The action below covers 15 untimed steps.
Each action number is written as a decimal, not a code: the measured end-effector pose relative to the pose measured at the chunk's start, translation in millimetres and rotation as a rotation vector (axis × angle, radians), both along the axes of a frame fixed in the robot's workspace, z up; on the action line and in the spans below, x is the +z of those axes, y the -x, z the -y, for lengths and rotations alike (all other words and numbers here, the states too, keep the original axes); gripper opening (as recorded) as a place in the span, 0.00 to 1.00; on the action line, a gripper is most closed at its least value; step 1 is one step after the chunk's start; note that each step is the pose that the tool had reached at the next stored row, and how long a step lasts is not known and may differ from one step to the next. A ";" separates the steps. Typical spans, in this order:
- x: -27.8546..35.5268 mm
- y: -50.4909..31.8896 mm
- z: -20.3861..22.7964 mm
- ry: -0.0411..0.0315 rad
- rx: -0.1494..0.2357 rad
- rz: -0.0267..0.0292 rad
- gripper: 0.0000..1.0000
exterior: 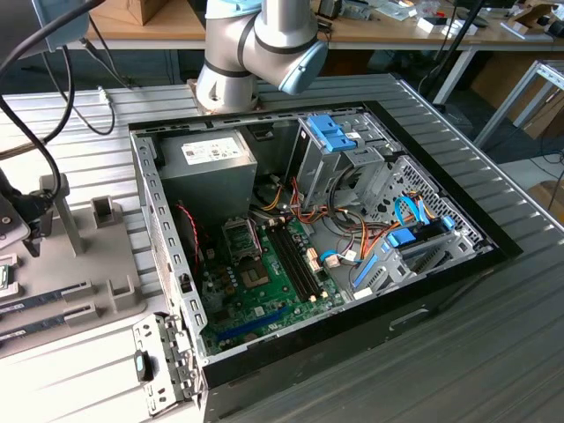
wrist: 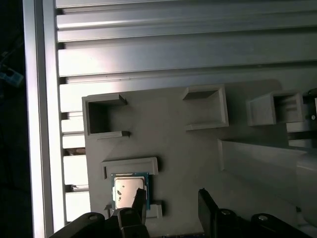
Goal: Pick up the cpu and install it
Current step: 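Pick up the cpu and move it towards the insertion slot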
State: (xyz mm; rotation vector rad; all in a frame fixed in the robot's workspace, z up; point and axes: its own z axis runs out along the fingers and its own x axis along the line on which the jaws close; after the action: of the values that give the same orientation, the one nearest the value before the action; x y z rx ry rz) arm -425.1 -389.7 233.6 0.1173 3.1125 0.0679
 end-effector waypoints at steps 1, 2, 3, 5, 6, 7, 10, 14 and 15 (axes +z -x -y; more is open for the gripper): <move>-0.4 0.0 0.0 0.0000 0.000 0.0000 0.54; -0.7 0.0 0.0 0.0000 0.000 0.0000 0.54; -1.2 0.0 0.0 0.0000 0.000 0.0000 0.54; -1.7 0.0 0.0 0.0000 0.000 0.0000 0.54; -1.9 0.0 0.0 0.0000 0.000 0.0000 0.54; -2.1 0.0 0.0 0.0001 0.000 -0.0001 0.54; -3.0 0.0 0.0 0.0000 0.000 0.0000 0.54; -3.9 0.0 0.0 0.0000 0.000 0.0000 0.54; -4.1 0.0 0.0 0.0000 0.000 0.0000 0.54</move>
State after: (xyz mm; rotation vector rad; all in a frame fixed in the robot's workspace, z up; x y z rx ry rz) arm -425.1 -389.7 229.5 0.1174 3.1125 0.0679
